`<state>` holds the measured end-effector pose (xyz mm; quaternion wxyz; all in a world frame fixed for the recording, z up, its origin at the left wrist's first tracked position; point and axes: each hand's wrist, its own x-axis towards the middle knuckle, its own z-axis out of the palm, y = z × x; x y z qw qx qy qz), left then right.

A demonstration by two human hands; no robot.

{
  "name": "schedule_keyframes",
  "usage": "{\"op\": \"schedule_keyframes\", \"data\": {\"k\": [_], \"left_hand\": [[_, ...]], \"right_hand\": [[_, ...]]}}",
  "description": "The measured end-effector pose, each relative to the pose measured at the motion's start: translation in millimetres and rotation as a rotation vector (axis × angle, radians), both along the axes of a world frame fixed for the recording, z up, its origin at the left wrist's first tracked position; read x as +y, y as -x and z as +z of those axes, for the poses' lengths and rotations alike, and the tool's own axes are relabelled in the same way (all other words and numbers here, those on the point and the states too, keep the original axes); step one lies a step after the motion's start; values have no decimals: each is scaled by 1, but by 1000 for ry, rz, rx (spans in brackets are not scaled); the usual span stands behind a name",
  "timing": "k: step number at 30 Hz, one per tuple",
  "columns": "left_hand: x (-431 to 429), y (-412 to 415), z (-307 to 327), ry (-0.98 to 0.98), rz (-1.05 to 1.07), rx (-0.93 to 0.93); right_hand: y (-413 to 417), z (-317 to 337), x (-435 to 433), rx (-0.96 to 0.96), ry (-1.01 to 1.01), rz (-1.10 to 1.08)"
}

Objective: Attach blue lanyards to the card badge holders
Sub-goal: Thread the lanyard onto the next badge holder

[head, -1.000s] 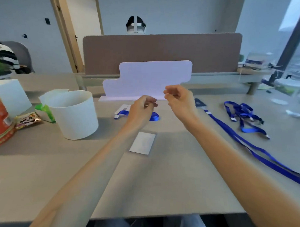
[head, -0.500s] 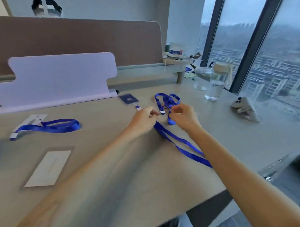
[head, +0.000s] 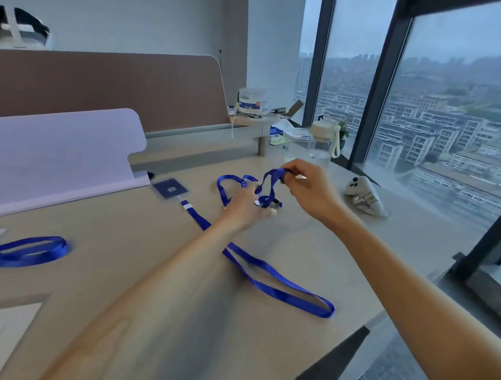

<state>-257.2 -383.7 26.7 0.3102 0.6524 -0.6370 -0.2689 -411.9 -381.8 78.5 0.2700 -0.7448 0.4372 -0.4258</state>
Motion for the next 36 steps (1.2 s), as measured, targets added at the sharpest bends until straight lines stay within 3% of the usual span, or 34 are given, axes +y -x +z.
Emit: {"op": "schedule_keyframes", "data": {"k": [4,10,13,18,25,30,36], "left_hand": [[-15,25,10,44,60,271],[-10,39,15,-35,69,365],[-6,35,16,-89,90,487],[6,25,29,-78,142,812],[50,-18,46,77,217,1073],[103,-81,45,191,211,1095],[182,-176,26,301,446,1052]], "right_hand": [[22,32,26,-215,-6,59],[63,60,48,-627,-49,33],[76,64,57,-716,-77,8],[65,48,66,-610,-202,-38],[13,17,70,-409,-429,-65],[-58,-8,83,-249,-523,80],[-179,-35,120,-15,-586,370]]}}
